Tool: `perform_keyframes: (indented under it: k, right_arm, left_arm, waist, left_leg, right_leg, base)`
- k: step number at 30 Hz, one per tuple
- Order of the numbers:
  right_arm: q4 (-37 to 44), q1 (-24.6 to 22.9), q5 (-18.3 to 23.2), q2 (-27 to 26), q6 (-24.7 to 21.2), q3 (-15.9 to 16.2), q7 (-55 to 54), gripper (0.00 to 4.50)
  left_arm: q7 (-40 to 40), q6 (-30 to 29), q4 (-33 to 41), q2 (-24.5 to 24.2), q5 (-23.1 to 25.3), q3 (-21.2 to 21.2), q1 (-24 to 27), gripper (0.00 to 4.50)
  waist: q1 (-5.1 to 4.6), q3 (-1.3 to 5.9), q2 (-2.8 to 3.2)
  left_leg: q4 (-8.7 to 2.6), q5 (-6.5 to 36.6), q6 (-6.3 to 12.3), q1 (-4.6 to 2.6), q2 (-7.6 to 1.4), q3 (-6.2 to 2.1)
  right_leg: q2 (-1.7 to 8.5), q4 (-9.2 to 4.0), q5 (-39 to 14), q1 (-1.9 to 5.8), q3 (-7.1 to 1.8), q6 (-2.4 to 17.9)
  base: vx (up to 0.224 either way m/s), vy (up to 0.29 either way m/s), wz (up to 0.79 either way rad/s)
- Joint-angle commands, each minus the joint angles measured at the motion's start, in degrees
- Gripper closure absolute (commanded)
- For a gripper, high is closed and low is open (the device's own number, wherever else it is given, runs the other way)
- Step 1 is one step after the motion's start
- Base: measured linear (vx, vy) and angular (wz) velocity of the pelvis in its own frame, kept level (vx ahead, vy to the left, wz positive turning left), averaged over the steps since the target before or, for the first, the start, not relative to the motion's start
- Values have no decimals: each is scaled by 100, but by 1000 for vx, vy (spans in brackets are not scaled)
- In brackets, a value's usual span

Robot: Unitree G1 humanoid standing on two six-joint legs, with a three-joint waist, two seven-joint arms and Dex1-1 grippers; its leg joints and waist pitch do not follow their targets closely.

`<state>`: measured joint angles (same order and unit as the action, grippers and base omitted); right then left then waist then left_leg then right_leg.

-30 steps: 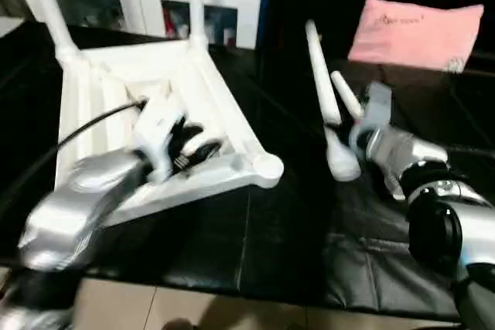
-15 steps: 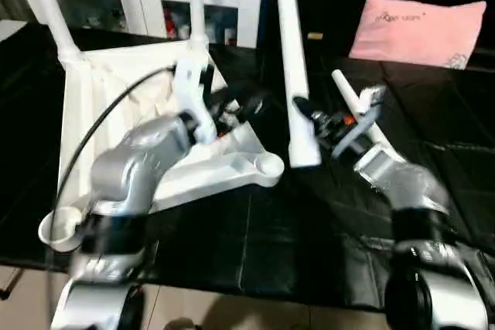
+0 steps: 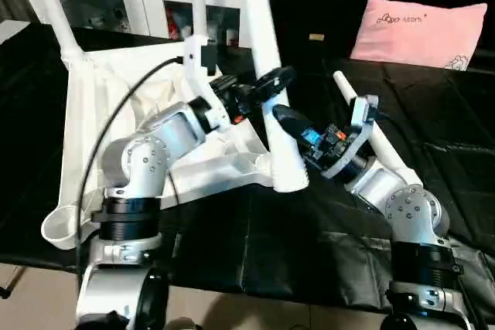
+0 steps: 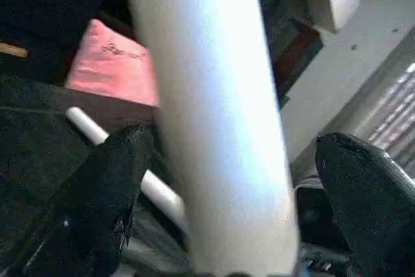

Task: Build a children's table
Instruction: Pick table leg

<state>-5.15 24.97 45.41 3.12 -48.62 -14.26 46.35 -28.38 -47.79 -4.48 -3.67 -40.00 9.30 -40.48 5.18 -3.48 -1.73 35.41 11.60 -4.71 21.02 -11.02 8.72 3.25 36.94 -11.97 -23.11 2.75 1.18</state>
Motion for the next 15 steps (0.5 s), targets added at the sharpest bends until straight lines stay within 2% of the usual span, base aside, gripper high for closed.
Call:
perform_keyframes:
  k: [1, 5, 8, 10, 12, 13, 15]
  right_arm:
    - [203, -12, 83, 60, -34, 39, -63, 269]
    - [289, -43, 71, 81, -52, 124, -75, 269]
    - [332, -64, 182, 84, -127, 117, -14, 269]
    - [499, -137, 482, 116, -260, 113, 200, 269]
    - [542, -160, 578, 150, -300, 126, 307, 269]
    - [567, -182, 678, 201, -369, 151, 458, 269]
    - [575, -193, 748, 240, -434, 170, 569, 269]
  left_arm:
    - [-6, -91, 142, 19, -87, 44, -103, 18]
    - [-22, -114, 151, 41, -214, 73, -112, 39]
    - [-153, -140, 220, 58, -410, 103, -91, 75]
    - [-661, -227, 395, 27, -869, 176, -11, 80]
    - [-916, -265, 449, -6, -1036, 186, 33, 93]
    - [-1204, -343, 461, -49, -1229, 209, 76, 119]
    - [-1365, -408, 430, -68, -1364, 249, 82, 125]
  waist:
    - [12, 385, 46]
    - [7, 377, 49]
    - [6, 381, 39]
    - [12, 389, 38]
    - [16, 406, 38]
    - [17, 409, 41]
    - [15, 420, 46]
  left_leg:
    - [-457, 498, -54, -13, -142, 1]
    - [-464, 502, -68, -8, -141, 1]
    - [-465, 450, -64, -6, -135, 1]
    - [-460, 363, -7, -3, -131, 8]
    - [-459, 182, 49, -4, -137, 6]
    - [-457, 135, 82, -4, -130, 15]
    - [-450, 42, 127, -5, -131, 20]
  right_leg:
    - [406, -507, -695, 363, -252, 1018]
    - [405, -525, -765, 361, -253, 966]
    - [400, -517, -681, 368, -254, 970]
    - [402, -506, -493, 378, -253, 1029]
    - [394, -471, -178, 386, -244, 1108]
    - [393, -467, -83, 393, -243, 1135]
    - [388, -450, 116, 401, -240, 1195]
  base:
    - [0, 0, 0]
    - [0, 0, 0]
    - [0, 0, 0]
    - [0, 0, 0]
    - [0, 0, 0]
    - [0, 0, 0]
    - [0, 0, 0]
